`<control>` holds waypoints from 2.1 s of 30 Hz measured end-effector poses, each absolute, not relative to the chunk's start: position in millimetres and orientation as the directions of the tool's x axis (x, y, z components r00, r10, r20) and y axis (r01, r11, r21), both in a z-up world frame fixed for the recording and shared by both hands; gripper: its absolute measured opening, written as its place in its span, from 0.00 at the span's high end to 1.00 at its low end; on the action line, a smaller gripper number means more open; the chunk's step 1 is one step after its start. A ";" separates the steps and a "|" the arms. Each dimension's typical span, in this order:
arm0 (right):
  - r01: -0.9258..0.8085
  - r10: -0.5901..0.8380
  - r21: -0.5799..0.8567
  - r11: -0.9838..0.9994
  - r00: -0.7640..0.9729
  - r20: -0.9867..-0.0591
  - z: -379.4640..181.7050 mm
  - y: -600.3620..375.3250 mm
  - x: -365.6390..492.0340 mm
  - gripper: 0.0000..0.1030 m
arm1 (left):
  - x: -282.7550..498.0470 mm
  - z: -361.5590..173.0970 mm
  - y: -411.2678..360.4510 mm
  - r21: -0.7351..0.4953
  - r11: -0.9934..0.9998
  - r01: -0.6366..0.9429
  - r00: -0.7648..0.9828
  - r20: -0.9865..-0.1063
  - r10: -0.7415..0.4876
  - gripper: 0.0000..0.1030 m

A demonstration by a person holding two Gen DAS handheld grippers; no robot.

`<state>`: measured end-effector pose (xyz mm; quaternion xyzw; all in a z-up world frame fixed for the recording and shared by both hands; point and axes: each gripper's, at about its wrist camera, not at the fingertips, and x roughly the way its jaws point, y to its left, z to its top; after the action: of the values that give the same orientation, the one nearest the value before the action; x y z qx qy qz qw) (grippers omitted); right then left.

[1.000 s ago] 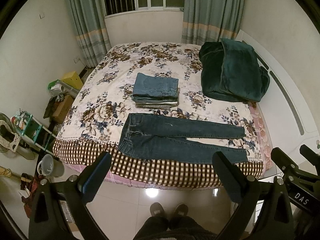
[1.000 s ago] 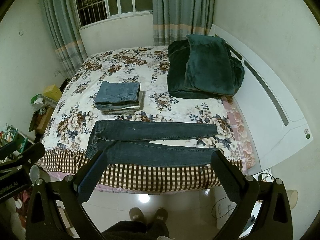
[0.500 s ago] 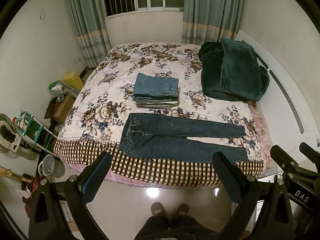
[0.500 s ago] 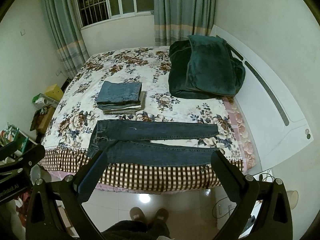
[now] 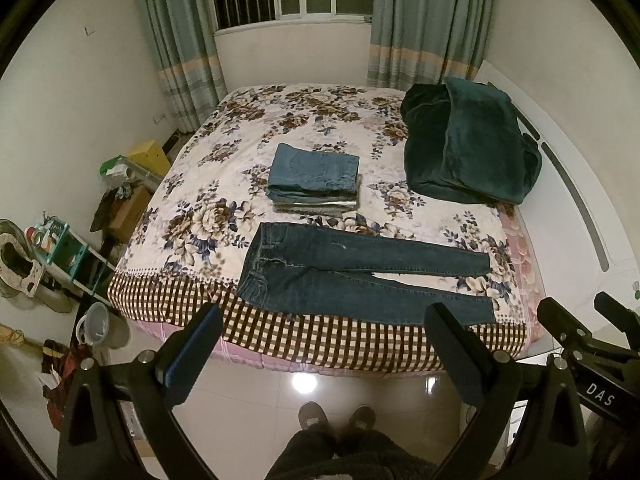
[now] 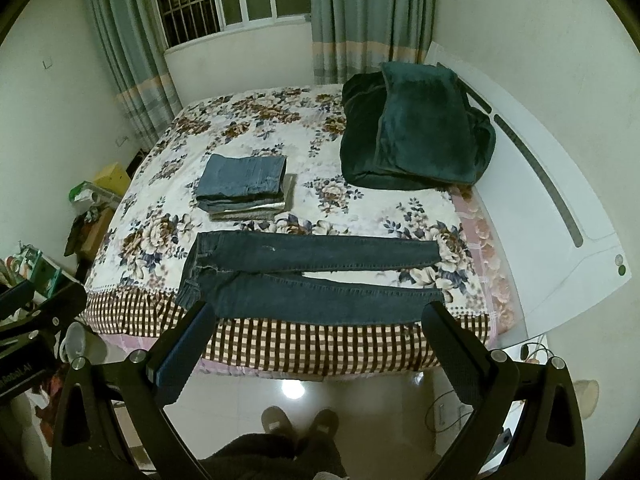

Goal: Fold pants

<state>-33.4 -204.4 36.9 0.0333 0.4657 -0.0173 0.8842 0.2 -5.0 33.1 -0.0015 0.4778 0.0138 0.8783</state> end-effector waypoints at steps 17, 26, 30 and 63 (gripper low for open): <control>0.271 -0.055 0.070 0.960 0.428 -0.902 -143.7 -307.1 135.6 0.00 | 188.0 -153.8 10.7 0.147 0.947 -0.285 0.355 -0.902 0.247 0.00; 0.530 -0.064 0.063 0.845 0.218 -0.974 -342.2 -381.1 299.3 0.00 | 339.7 -339.1 71.9 0.138 0.825 -0.548 0.057 -0.978 0.202 0.00; 0.615 -0.070 0.032 0.788 0.141 -0.988 -430.6 -407.9 360.3 0.00 | 389.2 -414.8 111.3 0.119 0.687 -0.717 -0.024 -0.989 0.146 0.00; 0.812 -0.039 -0.040 0.583 -0.021 -0.999 -687.9 -524.3 507.0 0.95 | 476.8 -557.5 98.9 0.055 0.652 -0.757 0.062 -0.986 0.155 0.88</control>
<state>507.0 -524.3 -687.9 0.3070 0.6294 -0.3381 0.6287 476.8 98.9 -557.5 -0.2512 0.5984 0.3333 0.6839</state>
